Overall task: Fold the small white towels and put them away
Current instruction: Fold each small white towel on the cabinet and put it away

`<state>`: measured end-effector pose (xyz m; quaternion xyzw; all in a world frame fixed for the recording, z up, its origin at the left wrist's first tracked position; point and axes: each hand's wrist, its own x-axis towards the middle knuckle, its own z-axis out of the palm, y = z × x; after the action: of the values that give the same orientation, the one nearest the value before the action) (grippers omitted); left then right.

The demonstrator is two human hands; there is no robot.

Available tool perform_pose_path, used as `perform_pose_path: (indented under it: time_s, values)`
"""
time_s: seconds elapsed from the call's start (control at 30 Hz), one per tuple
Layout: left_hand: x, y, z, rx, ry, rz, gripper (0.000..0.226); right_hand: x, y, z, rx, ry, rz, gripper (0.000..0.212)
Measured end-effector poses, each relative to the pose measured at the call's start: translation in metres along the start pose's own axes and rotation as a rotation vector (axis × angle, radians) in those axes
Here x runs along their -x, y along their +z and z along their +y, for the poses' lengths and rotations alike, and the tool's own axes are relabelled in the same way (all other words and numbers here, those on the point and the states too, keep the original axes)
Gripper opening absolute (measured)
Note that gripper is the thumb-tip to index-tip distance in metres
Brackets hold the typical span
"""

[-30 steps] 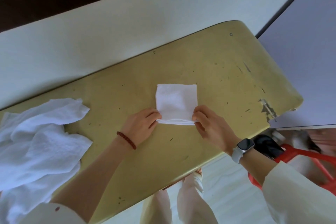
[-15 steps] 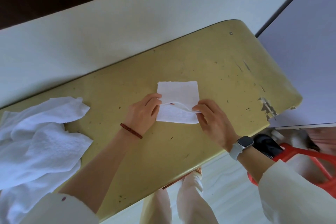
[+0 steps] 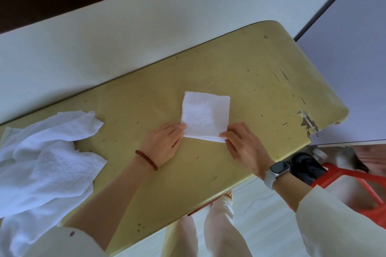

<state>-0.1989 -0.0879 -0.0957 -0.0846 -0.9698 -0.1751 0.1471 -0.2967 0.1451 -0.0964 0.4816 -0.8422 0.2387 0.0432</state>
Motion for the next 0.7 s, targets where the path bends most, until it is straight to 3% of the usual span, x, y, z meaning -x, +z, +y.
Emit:
perform_pose_path:
  time_s: [0.13, 0.27, 0.4, 0.7]
  values:
    - [0.001, 0.002, 0.000, 0.020, -0.045, -0.007, 0.024, 0.002, 0.002, 0.002, 0.088, -0.022, 0.018, 0.013]
    - [-0.005, 0.001, 0.002, 0.077, -0.062, 0.059, 0.006, -0.004, -0.001, 0.000, 0.102, -0.037, 0.097, 0.013]
    - [-0.013, 0.002, 0.005, 0.074, -0.088, 0.111, 0.009, -0.012, -0.005, -0.004, 0.095, -0.067, 0.148, 0.016]
    - [-0.006, 0.006, -0.002, -0.077, -0.076, 0.063, 0.019, 0.004, 0.005, -0.008, 0.077, -0.041, -0.023, 0.013]
